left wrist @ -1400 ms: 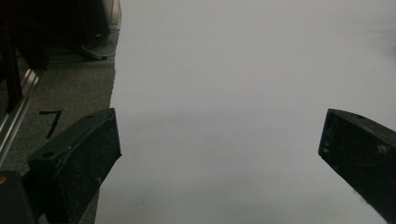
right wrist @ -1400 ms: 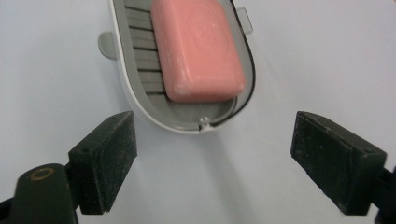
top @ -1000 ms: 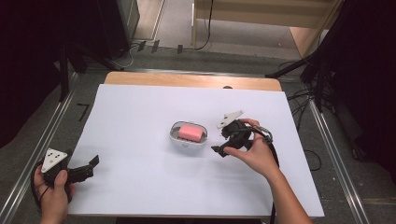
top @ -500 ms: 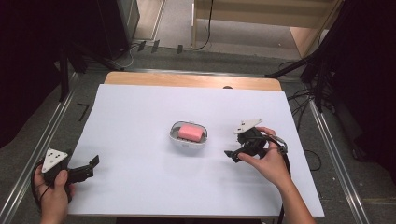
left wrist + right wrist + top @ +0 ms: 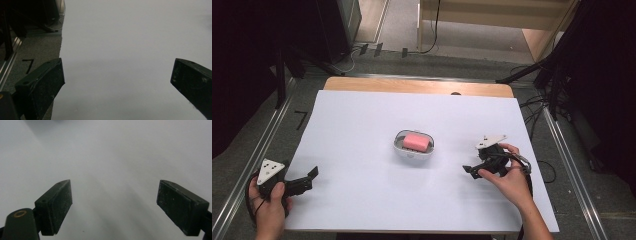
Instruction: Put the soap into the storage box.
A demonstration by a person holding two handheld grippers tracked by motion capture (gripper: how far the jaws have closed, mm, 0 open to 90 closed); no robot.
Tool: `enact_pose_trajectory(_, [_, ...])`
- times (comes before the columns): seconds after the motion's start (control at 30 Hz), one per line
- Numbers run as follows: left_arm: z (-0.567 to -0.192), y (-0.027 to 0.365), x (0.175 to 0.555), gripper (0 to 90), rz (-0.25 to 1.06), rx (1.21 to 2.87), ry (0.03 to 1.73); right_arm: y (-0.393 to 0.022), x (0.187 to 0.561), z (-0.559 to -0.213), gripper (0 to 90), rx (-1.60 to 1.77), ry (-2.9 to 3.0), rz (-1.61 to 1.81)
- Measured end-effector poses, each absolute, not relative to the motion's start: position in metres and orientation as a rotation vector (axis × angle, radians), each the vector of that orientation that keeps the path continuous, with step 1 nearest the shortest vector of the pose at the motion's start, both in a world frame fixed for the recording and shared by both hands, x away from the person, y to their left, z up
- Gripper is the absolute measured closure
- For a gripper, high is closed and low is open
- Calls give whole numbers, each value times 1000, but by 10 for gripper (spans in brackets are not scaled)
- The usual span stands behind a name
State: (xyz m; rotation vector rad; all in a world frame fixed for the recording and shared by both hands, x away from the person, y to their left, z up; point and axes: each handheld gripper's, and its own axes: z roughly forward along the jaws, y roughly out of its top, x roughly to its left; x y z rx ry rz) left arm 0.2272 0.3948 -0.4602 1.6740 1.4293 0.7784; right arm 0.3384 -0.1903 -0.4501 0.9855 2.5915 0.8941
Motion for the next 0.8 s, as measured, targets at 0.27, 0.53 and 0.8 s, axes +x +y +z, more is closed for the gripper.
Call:
enact_pose_trajectory(0.27, [-460, 395, 227, 0, 779, 1676, 1430, -207, 332, -459, 137, 1034, 2566, 890])
enact_pose_trajectory(0.53, [-460, 395, 227, 0, 780, 1677, 1431, -227, 325, -467, 138, 1097, 2522, 912])
enact_pose_trajectory(0.8, [-460, 395, 227, 0, 780, 1675, 1430, -243, 316, -476, 138, 1144, 2478, 928])
